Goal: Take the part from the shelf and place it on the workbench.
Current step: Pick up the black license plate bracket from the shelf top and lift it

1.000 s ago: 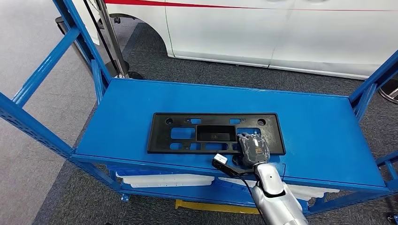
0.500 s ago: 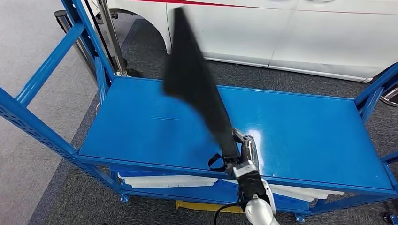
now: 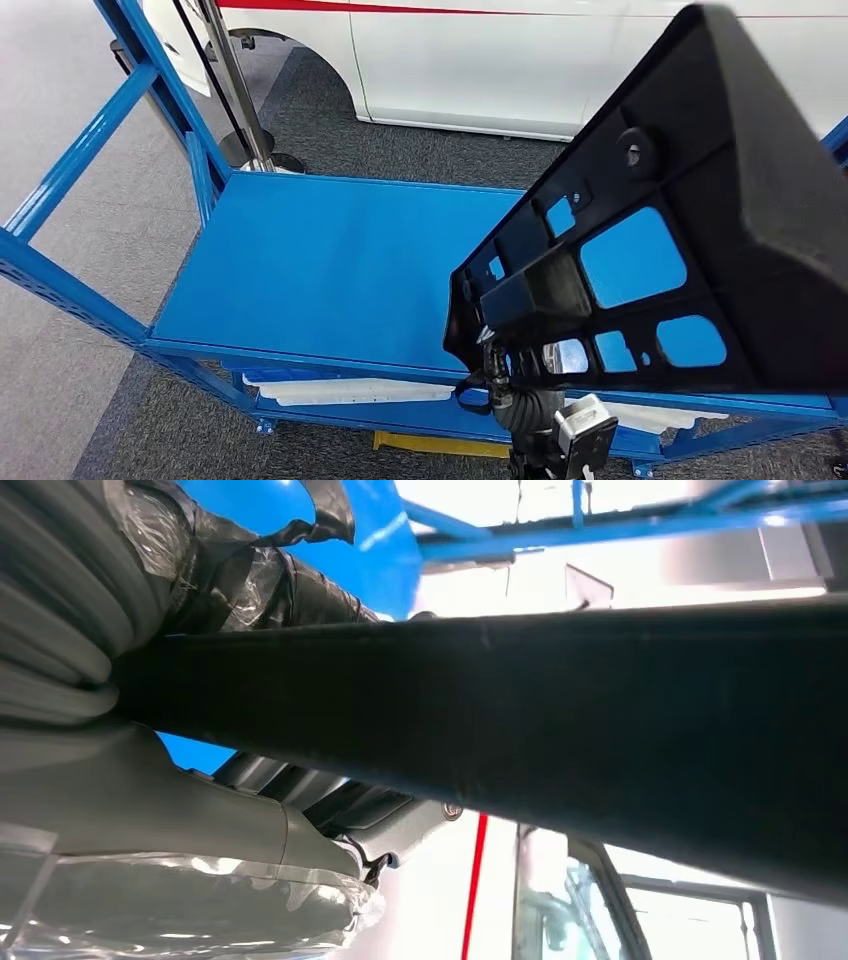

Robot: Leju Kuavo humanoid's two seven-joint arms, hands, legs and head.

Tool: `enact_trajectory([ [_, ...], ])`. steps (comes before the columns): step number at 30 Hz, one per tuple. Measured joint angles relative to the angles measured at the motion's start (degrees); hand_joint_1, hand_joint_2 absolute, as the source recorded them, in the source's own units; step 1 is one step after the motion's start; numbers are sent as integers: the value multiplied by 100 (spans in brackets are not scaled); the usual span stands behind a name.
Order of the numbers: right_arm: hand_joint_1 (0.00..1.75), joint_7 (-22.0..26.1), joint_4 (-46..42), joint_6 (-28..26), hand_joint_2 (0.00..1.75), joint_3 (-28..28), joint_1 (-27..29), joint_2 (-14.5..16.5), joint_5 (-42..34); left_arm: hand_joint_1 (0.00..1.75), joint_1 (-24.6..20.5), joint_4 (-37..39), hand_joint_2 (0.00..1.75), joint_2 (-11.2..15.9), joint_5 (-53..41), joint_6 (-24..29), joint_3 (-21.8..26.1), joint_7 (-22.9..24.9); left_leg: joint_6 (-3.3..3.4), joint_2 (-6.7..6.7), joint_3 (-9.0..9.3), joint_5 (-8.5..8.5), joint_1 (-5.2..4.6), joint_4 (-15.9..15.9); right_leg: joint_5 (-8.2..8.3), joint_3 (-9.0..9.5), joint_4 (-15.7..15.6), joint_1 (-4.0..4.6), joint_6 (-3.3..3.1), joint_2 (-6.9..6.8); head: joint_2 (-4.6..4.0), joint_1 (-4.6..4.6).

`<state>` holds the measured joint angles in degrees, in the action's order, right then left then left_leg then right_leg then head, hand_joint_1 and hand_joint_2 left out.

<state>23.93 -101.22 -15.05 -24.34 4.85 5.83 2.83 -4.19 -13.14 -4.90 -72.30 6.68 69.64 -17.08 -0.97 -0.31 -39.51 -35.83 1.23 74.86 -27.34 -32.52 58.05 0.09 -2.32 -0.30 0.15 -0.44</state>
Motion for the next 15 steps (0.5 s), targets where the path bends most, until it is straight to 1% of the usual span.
enact_trajectory([
  [1,175,102,5,35,175,-22,93,1,35,0,2,0,175,-3,13,-1,17,19,1,1,55,140,0,-132,-14,1,19,2,2,4,0,-1],
  [2,175,213,10,73,175,-49,170,1,66,0,1,0,175,-6,25,-3,33,37,7,2,210,358,1,-468,-35,4,46,1,13,11,0,0],
  [3,175,320,16,101,175,-77,234,1,106,0,-3,0,175,-8,32,-10,50,54,22,3,397,540,0,-864,-62,3,80,0,30,18,0,0],
  [4,175,413,23,113,175,-105,283,1,151,0,-11,0,175,-13,43,-18,66,72,38,3,558,666,-6,-1210,-91,-9,130,12,55,24,0,0],
  [5,175,488,31,117,175,-134,326,1,203,0,-17,0,175,-19,54,-26,84,98,58,0,653,719,-13,-1419,-110,-26,166,22,84,28,0,1],
  [6,175,547,39,110,175,-162,367,1,256,0,-20,0,175,-25,64,-35,103,126,78,-3,683,708,-20,-1494,-119,-42,189,32,109,32,0,2],
  [8,175,624,50,80,175,-208,437,-1,349,0,-15,0,175,-35,81,-60,133,181,121,-9,676,721,-26,-1505,-116,-57,196,36,153,38,0,3],
  [9,175,648,52,64,175,-222,458,-3,379,0,-12,1,175,-43,86,-74,146,197,149,-6,681,736,-20,-1522,-144,-60,219,29,181,42,0,3],
  [10,175,665,54,54,175,-229,468,-6,399,0,-13,2,175,-51,89,-85,157,209,179,-3,686,752,-12,-1540,-219,-92,309,21,215,42,0,3],
  [11,175,676,55,52,175,-231,472,-9,407,0,-17,3,175,-60,91,-90,166,215,204,1,688,765,0,-1556,-356,-174,505,8,251,42,0,4],
  [12,175,682,56,49,175,-231,477,-13,413,0,-21,4,175,-66,92,-91,173,218,217,6,687,771,2,-1561,-542,-311,820,-10,288,39,0,4],
  [13,175,686,60,49,175,-231,485,-17,416,0,-22,4,175,-66,93,-90,178,220,222,9,682,772,1,-1561,-729,-485,1197,-23,315,37,0,4],
  [14,175,688,68,49,175,-231,496,-22,419,0,-22,4,175,-67,93,-89,183,224,223,12,680,772,0,-1560,-861,-650,1546,-37,331,36,0,4],
  [15,175,688,78,49,175,-231,509,-28,420,0,-21,4,175,-68,94,-87,190,227,222,14,680,772,-1,-1559,-890,-748,1746,-47,339,36,0,4],
])
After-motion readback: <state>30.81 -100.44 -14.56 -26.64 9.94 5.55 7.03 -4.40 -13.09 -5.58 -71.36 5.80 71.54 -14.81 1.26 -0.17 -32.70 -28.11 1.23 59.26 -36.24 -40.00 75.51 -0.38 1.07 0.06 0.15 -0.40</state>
